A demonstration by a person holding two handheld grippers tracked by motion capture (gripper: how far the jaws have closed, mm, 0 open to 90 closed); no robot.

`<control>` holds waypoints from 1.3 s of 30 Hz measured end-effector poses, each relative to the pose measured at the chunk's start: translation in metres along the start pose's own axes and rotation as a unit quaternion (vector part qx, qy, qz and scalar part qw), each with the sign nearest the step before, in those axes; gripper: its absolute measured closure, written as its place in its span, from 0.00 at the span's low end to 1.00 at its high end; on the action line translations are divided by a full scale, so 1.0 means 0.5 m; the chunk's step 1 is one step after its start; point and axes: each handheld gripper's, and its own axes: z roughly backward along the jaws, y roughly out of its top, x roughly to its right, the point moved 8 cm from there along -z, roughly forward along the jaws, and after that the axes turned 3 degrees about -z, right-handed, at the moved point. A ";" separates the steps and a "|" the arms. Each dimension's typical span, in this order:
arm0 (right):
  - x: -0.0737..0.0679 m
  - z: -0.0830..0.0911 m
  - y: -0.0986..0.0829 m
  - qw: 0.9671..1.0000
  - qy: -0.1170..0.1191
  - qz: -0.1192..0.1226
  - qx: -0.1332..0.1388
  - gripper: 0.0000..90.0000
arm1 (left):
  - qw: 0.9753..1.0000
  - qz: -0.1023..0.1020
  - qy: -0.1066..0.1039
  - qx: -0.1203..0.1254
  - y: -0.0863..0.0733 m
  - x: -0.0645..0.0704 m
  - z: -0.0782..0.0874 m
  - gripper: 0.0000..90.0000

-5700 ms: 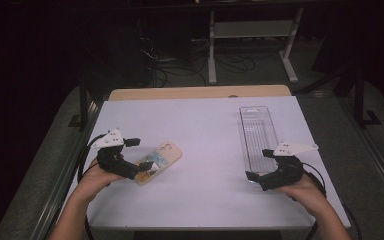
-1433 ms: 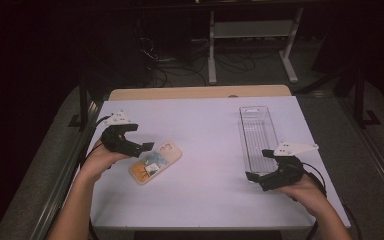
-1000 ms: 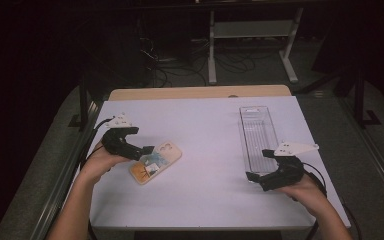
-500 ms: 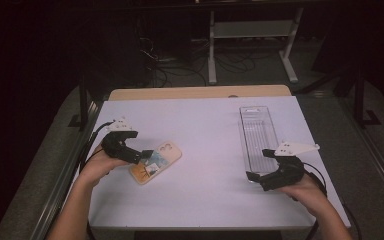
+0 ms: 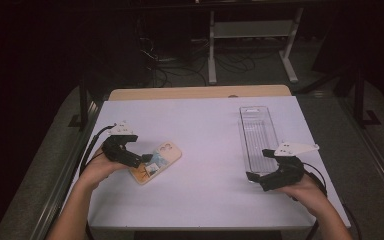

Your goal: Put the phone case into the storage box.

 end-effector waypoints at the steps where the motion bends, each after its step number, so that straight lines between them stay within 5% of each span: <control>1: 0.000 0.000 0.000 1.000 0.000 0.000 0.000 0.00 | 1.000 0.003 0.000 0.000 -0.001 0.001 -0.001 0.01; 27: 0.000 0.000 0.000 1.000 -0.001 0.001 0.000 0.00 | 1.000 0.004 -0.003 -0.030 -0.033 0.013 -0.022 0.01; 33: 0.000 0.000 0.000 1.000 -0.001 0.001 0.000 0.00 | 0.999 -0.021 -0.003 -0.050 -0.044 0.010 -0.028 0.01; 36: 0.000 0.000 -0.001 1.000 -0.001 0.001 -0.002 0.00 | 0.999 -0.003 -0.005 -0.051 -0.049 0.015 -0.034 0.01; 39: 0.000 0.000 -0.001 1.000 -0.001 0.001 -0.001 0.00 | 0.998 -0.009 -0.006 -0.060 -0.053 0.017 -0.038 0.01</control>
